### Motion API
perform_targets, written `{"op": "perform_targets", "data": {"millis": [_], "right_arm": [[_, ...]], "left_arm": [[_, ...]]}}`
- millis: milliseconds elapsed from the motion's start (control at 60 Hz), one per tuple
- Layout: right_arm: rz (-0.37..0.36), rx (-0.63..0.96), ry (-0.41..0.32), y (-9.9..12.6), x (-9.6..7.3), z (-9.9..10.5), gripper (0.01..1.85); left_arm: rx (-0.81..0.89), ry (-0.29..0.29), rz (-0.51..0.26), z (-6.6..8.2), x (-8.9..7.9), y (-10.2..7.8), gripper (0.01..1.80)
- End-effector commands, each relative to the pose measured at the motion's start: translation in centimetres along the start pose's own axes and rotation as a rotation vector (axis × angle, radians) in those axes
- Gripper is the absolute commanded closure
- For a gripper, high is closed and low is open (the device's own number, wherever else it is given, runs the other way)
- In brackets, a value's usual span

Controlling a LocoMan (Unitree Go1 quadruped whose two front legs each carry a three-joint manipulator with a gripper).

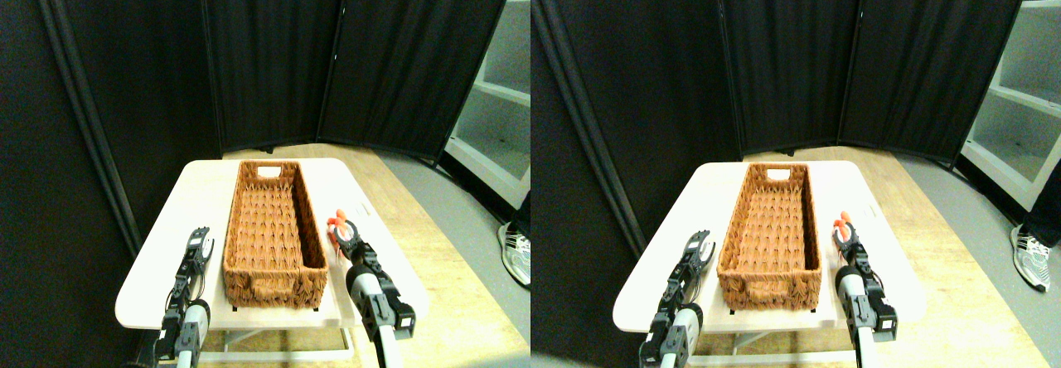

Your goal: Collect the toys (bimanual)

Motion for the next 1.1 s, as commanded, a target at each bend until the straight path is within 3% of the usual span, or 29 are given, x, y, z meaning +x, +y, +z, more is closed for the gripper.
{"op": "perform_targets", "data": {"millis": [17, 150, 333, 400, 633, 883, 967, 1100], "right_arm": [[0.031, 0.026, -0.014, 0.4, 0.8, 0.1, 1.71], [0.022, 0.125, 0.066, -0.3, 1.2, 0.3, 1.71], [0.056, 0.203, 0.119, -0.1, 1.0, 0.3, 1.65], [-0.001, 0.326, 0.13, -0.2, 1.4, 0.4, 1.65], [-0.049, 0.383, 0.241, -1.3, 2.8, 0.5, 1.43], [-0.103, 0.414, 0.225, -1.9, 4.5, 0.1, 1.17], [-0.106, 0.419, 0.222, -2.2, 5.1, 0.0, 1.2], [-0.167, 0.47, 0.17, -3.0, 6.0, -0.6, 1.25]], "left_arm": [[-0.005, -0.042, 0.005, 0.6, 0.4, -0.2, 1.67], [0.002, -0.04, 0.005, 0.5, 0.5, -0.1, 1.67], [-0.003, -0.044, -0.001, 0.2, 0.7, -0.1, 1.68], [-0.025, -0.051, 0.012, 0.1, 0.8, -0.1, 1.67], [-0.008, -0.039, 0.003, 0.0, 0.9, -0.1, 1.68], [0.002, -0.03, 0.014, 0.0, 0.9, -0.6, 1.65], [-0.006, -0.027, 0.014, 0.1, 0.9, -0.5, 1.65], [-0.02, -0.029, 0.018, 0.1, 1.0, -0.3, 1.68]]}}
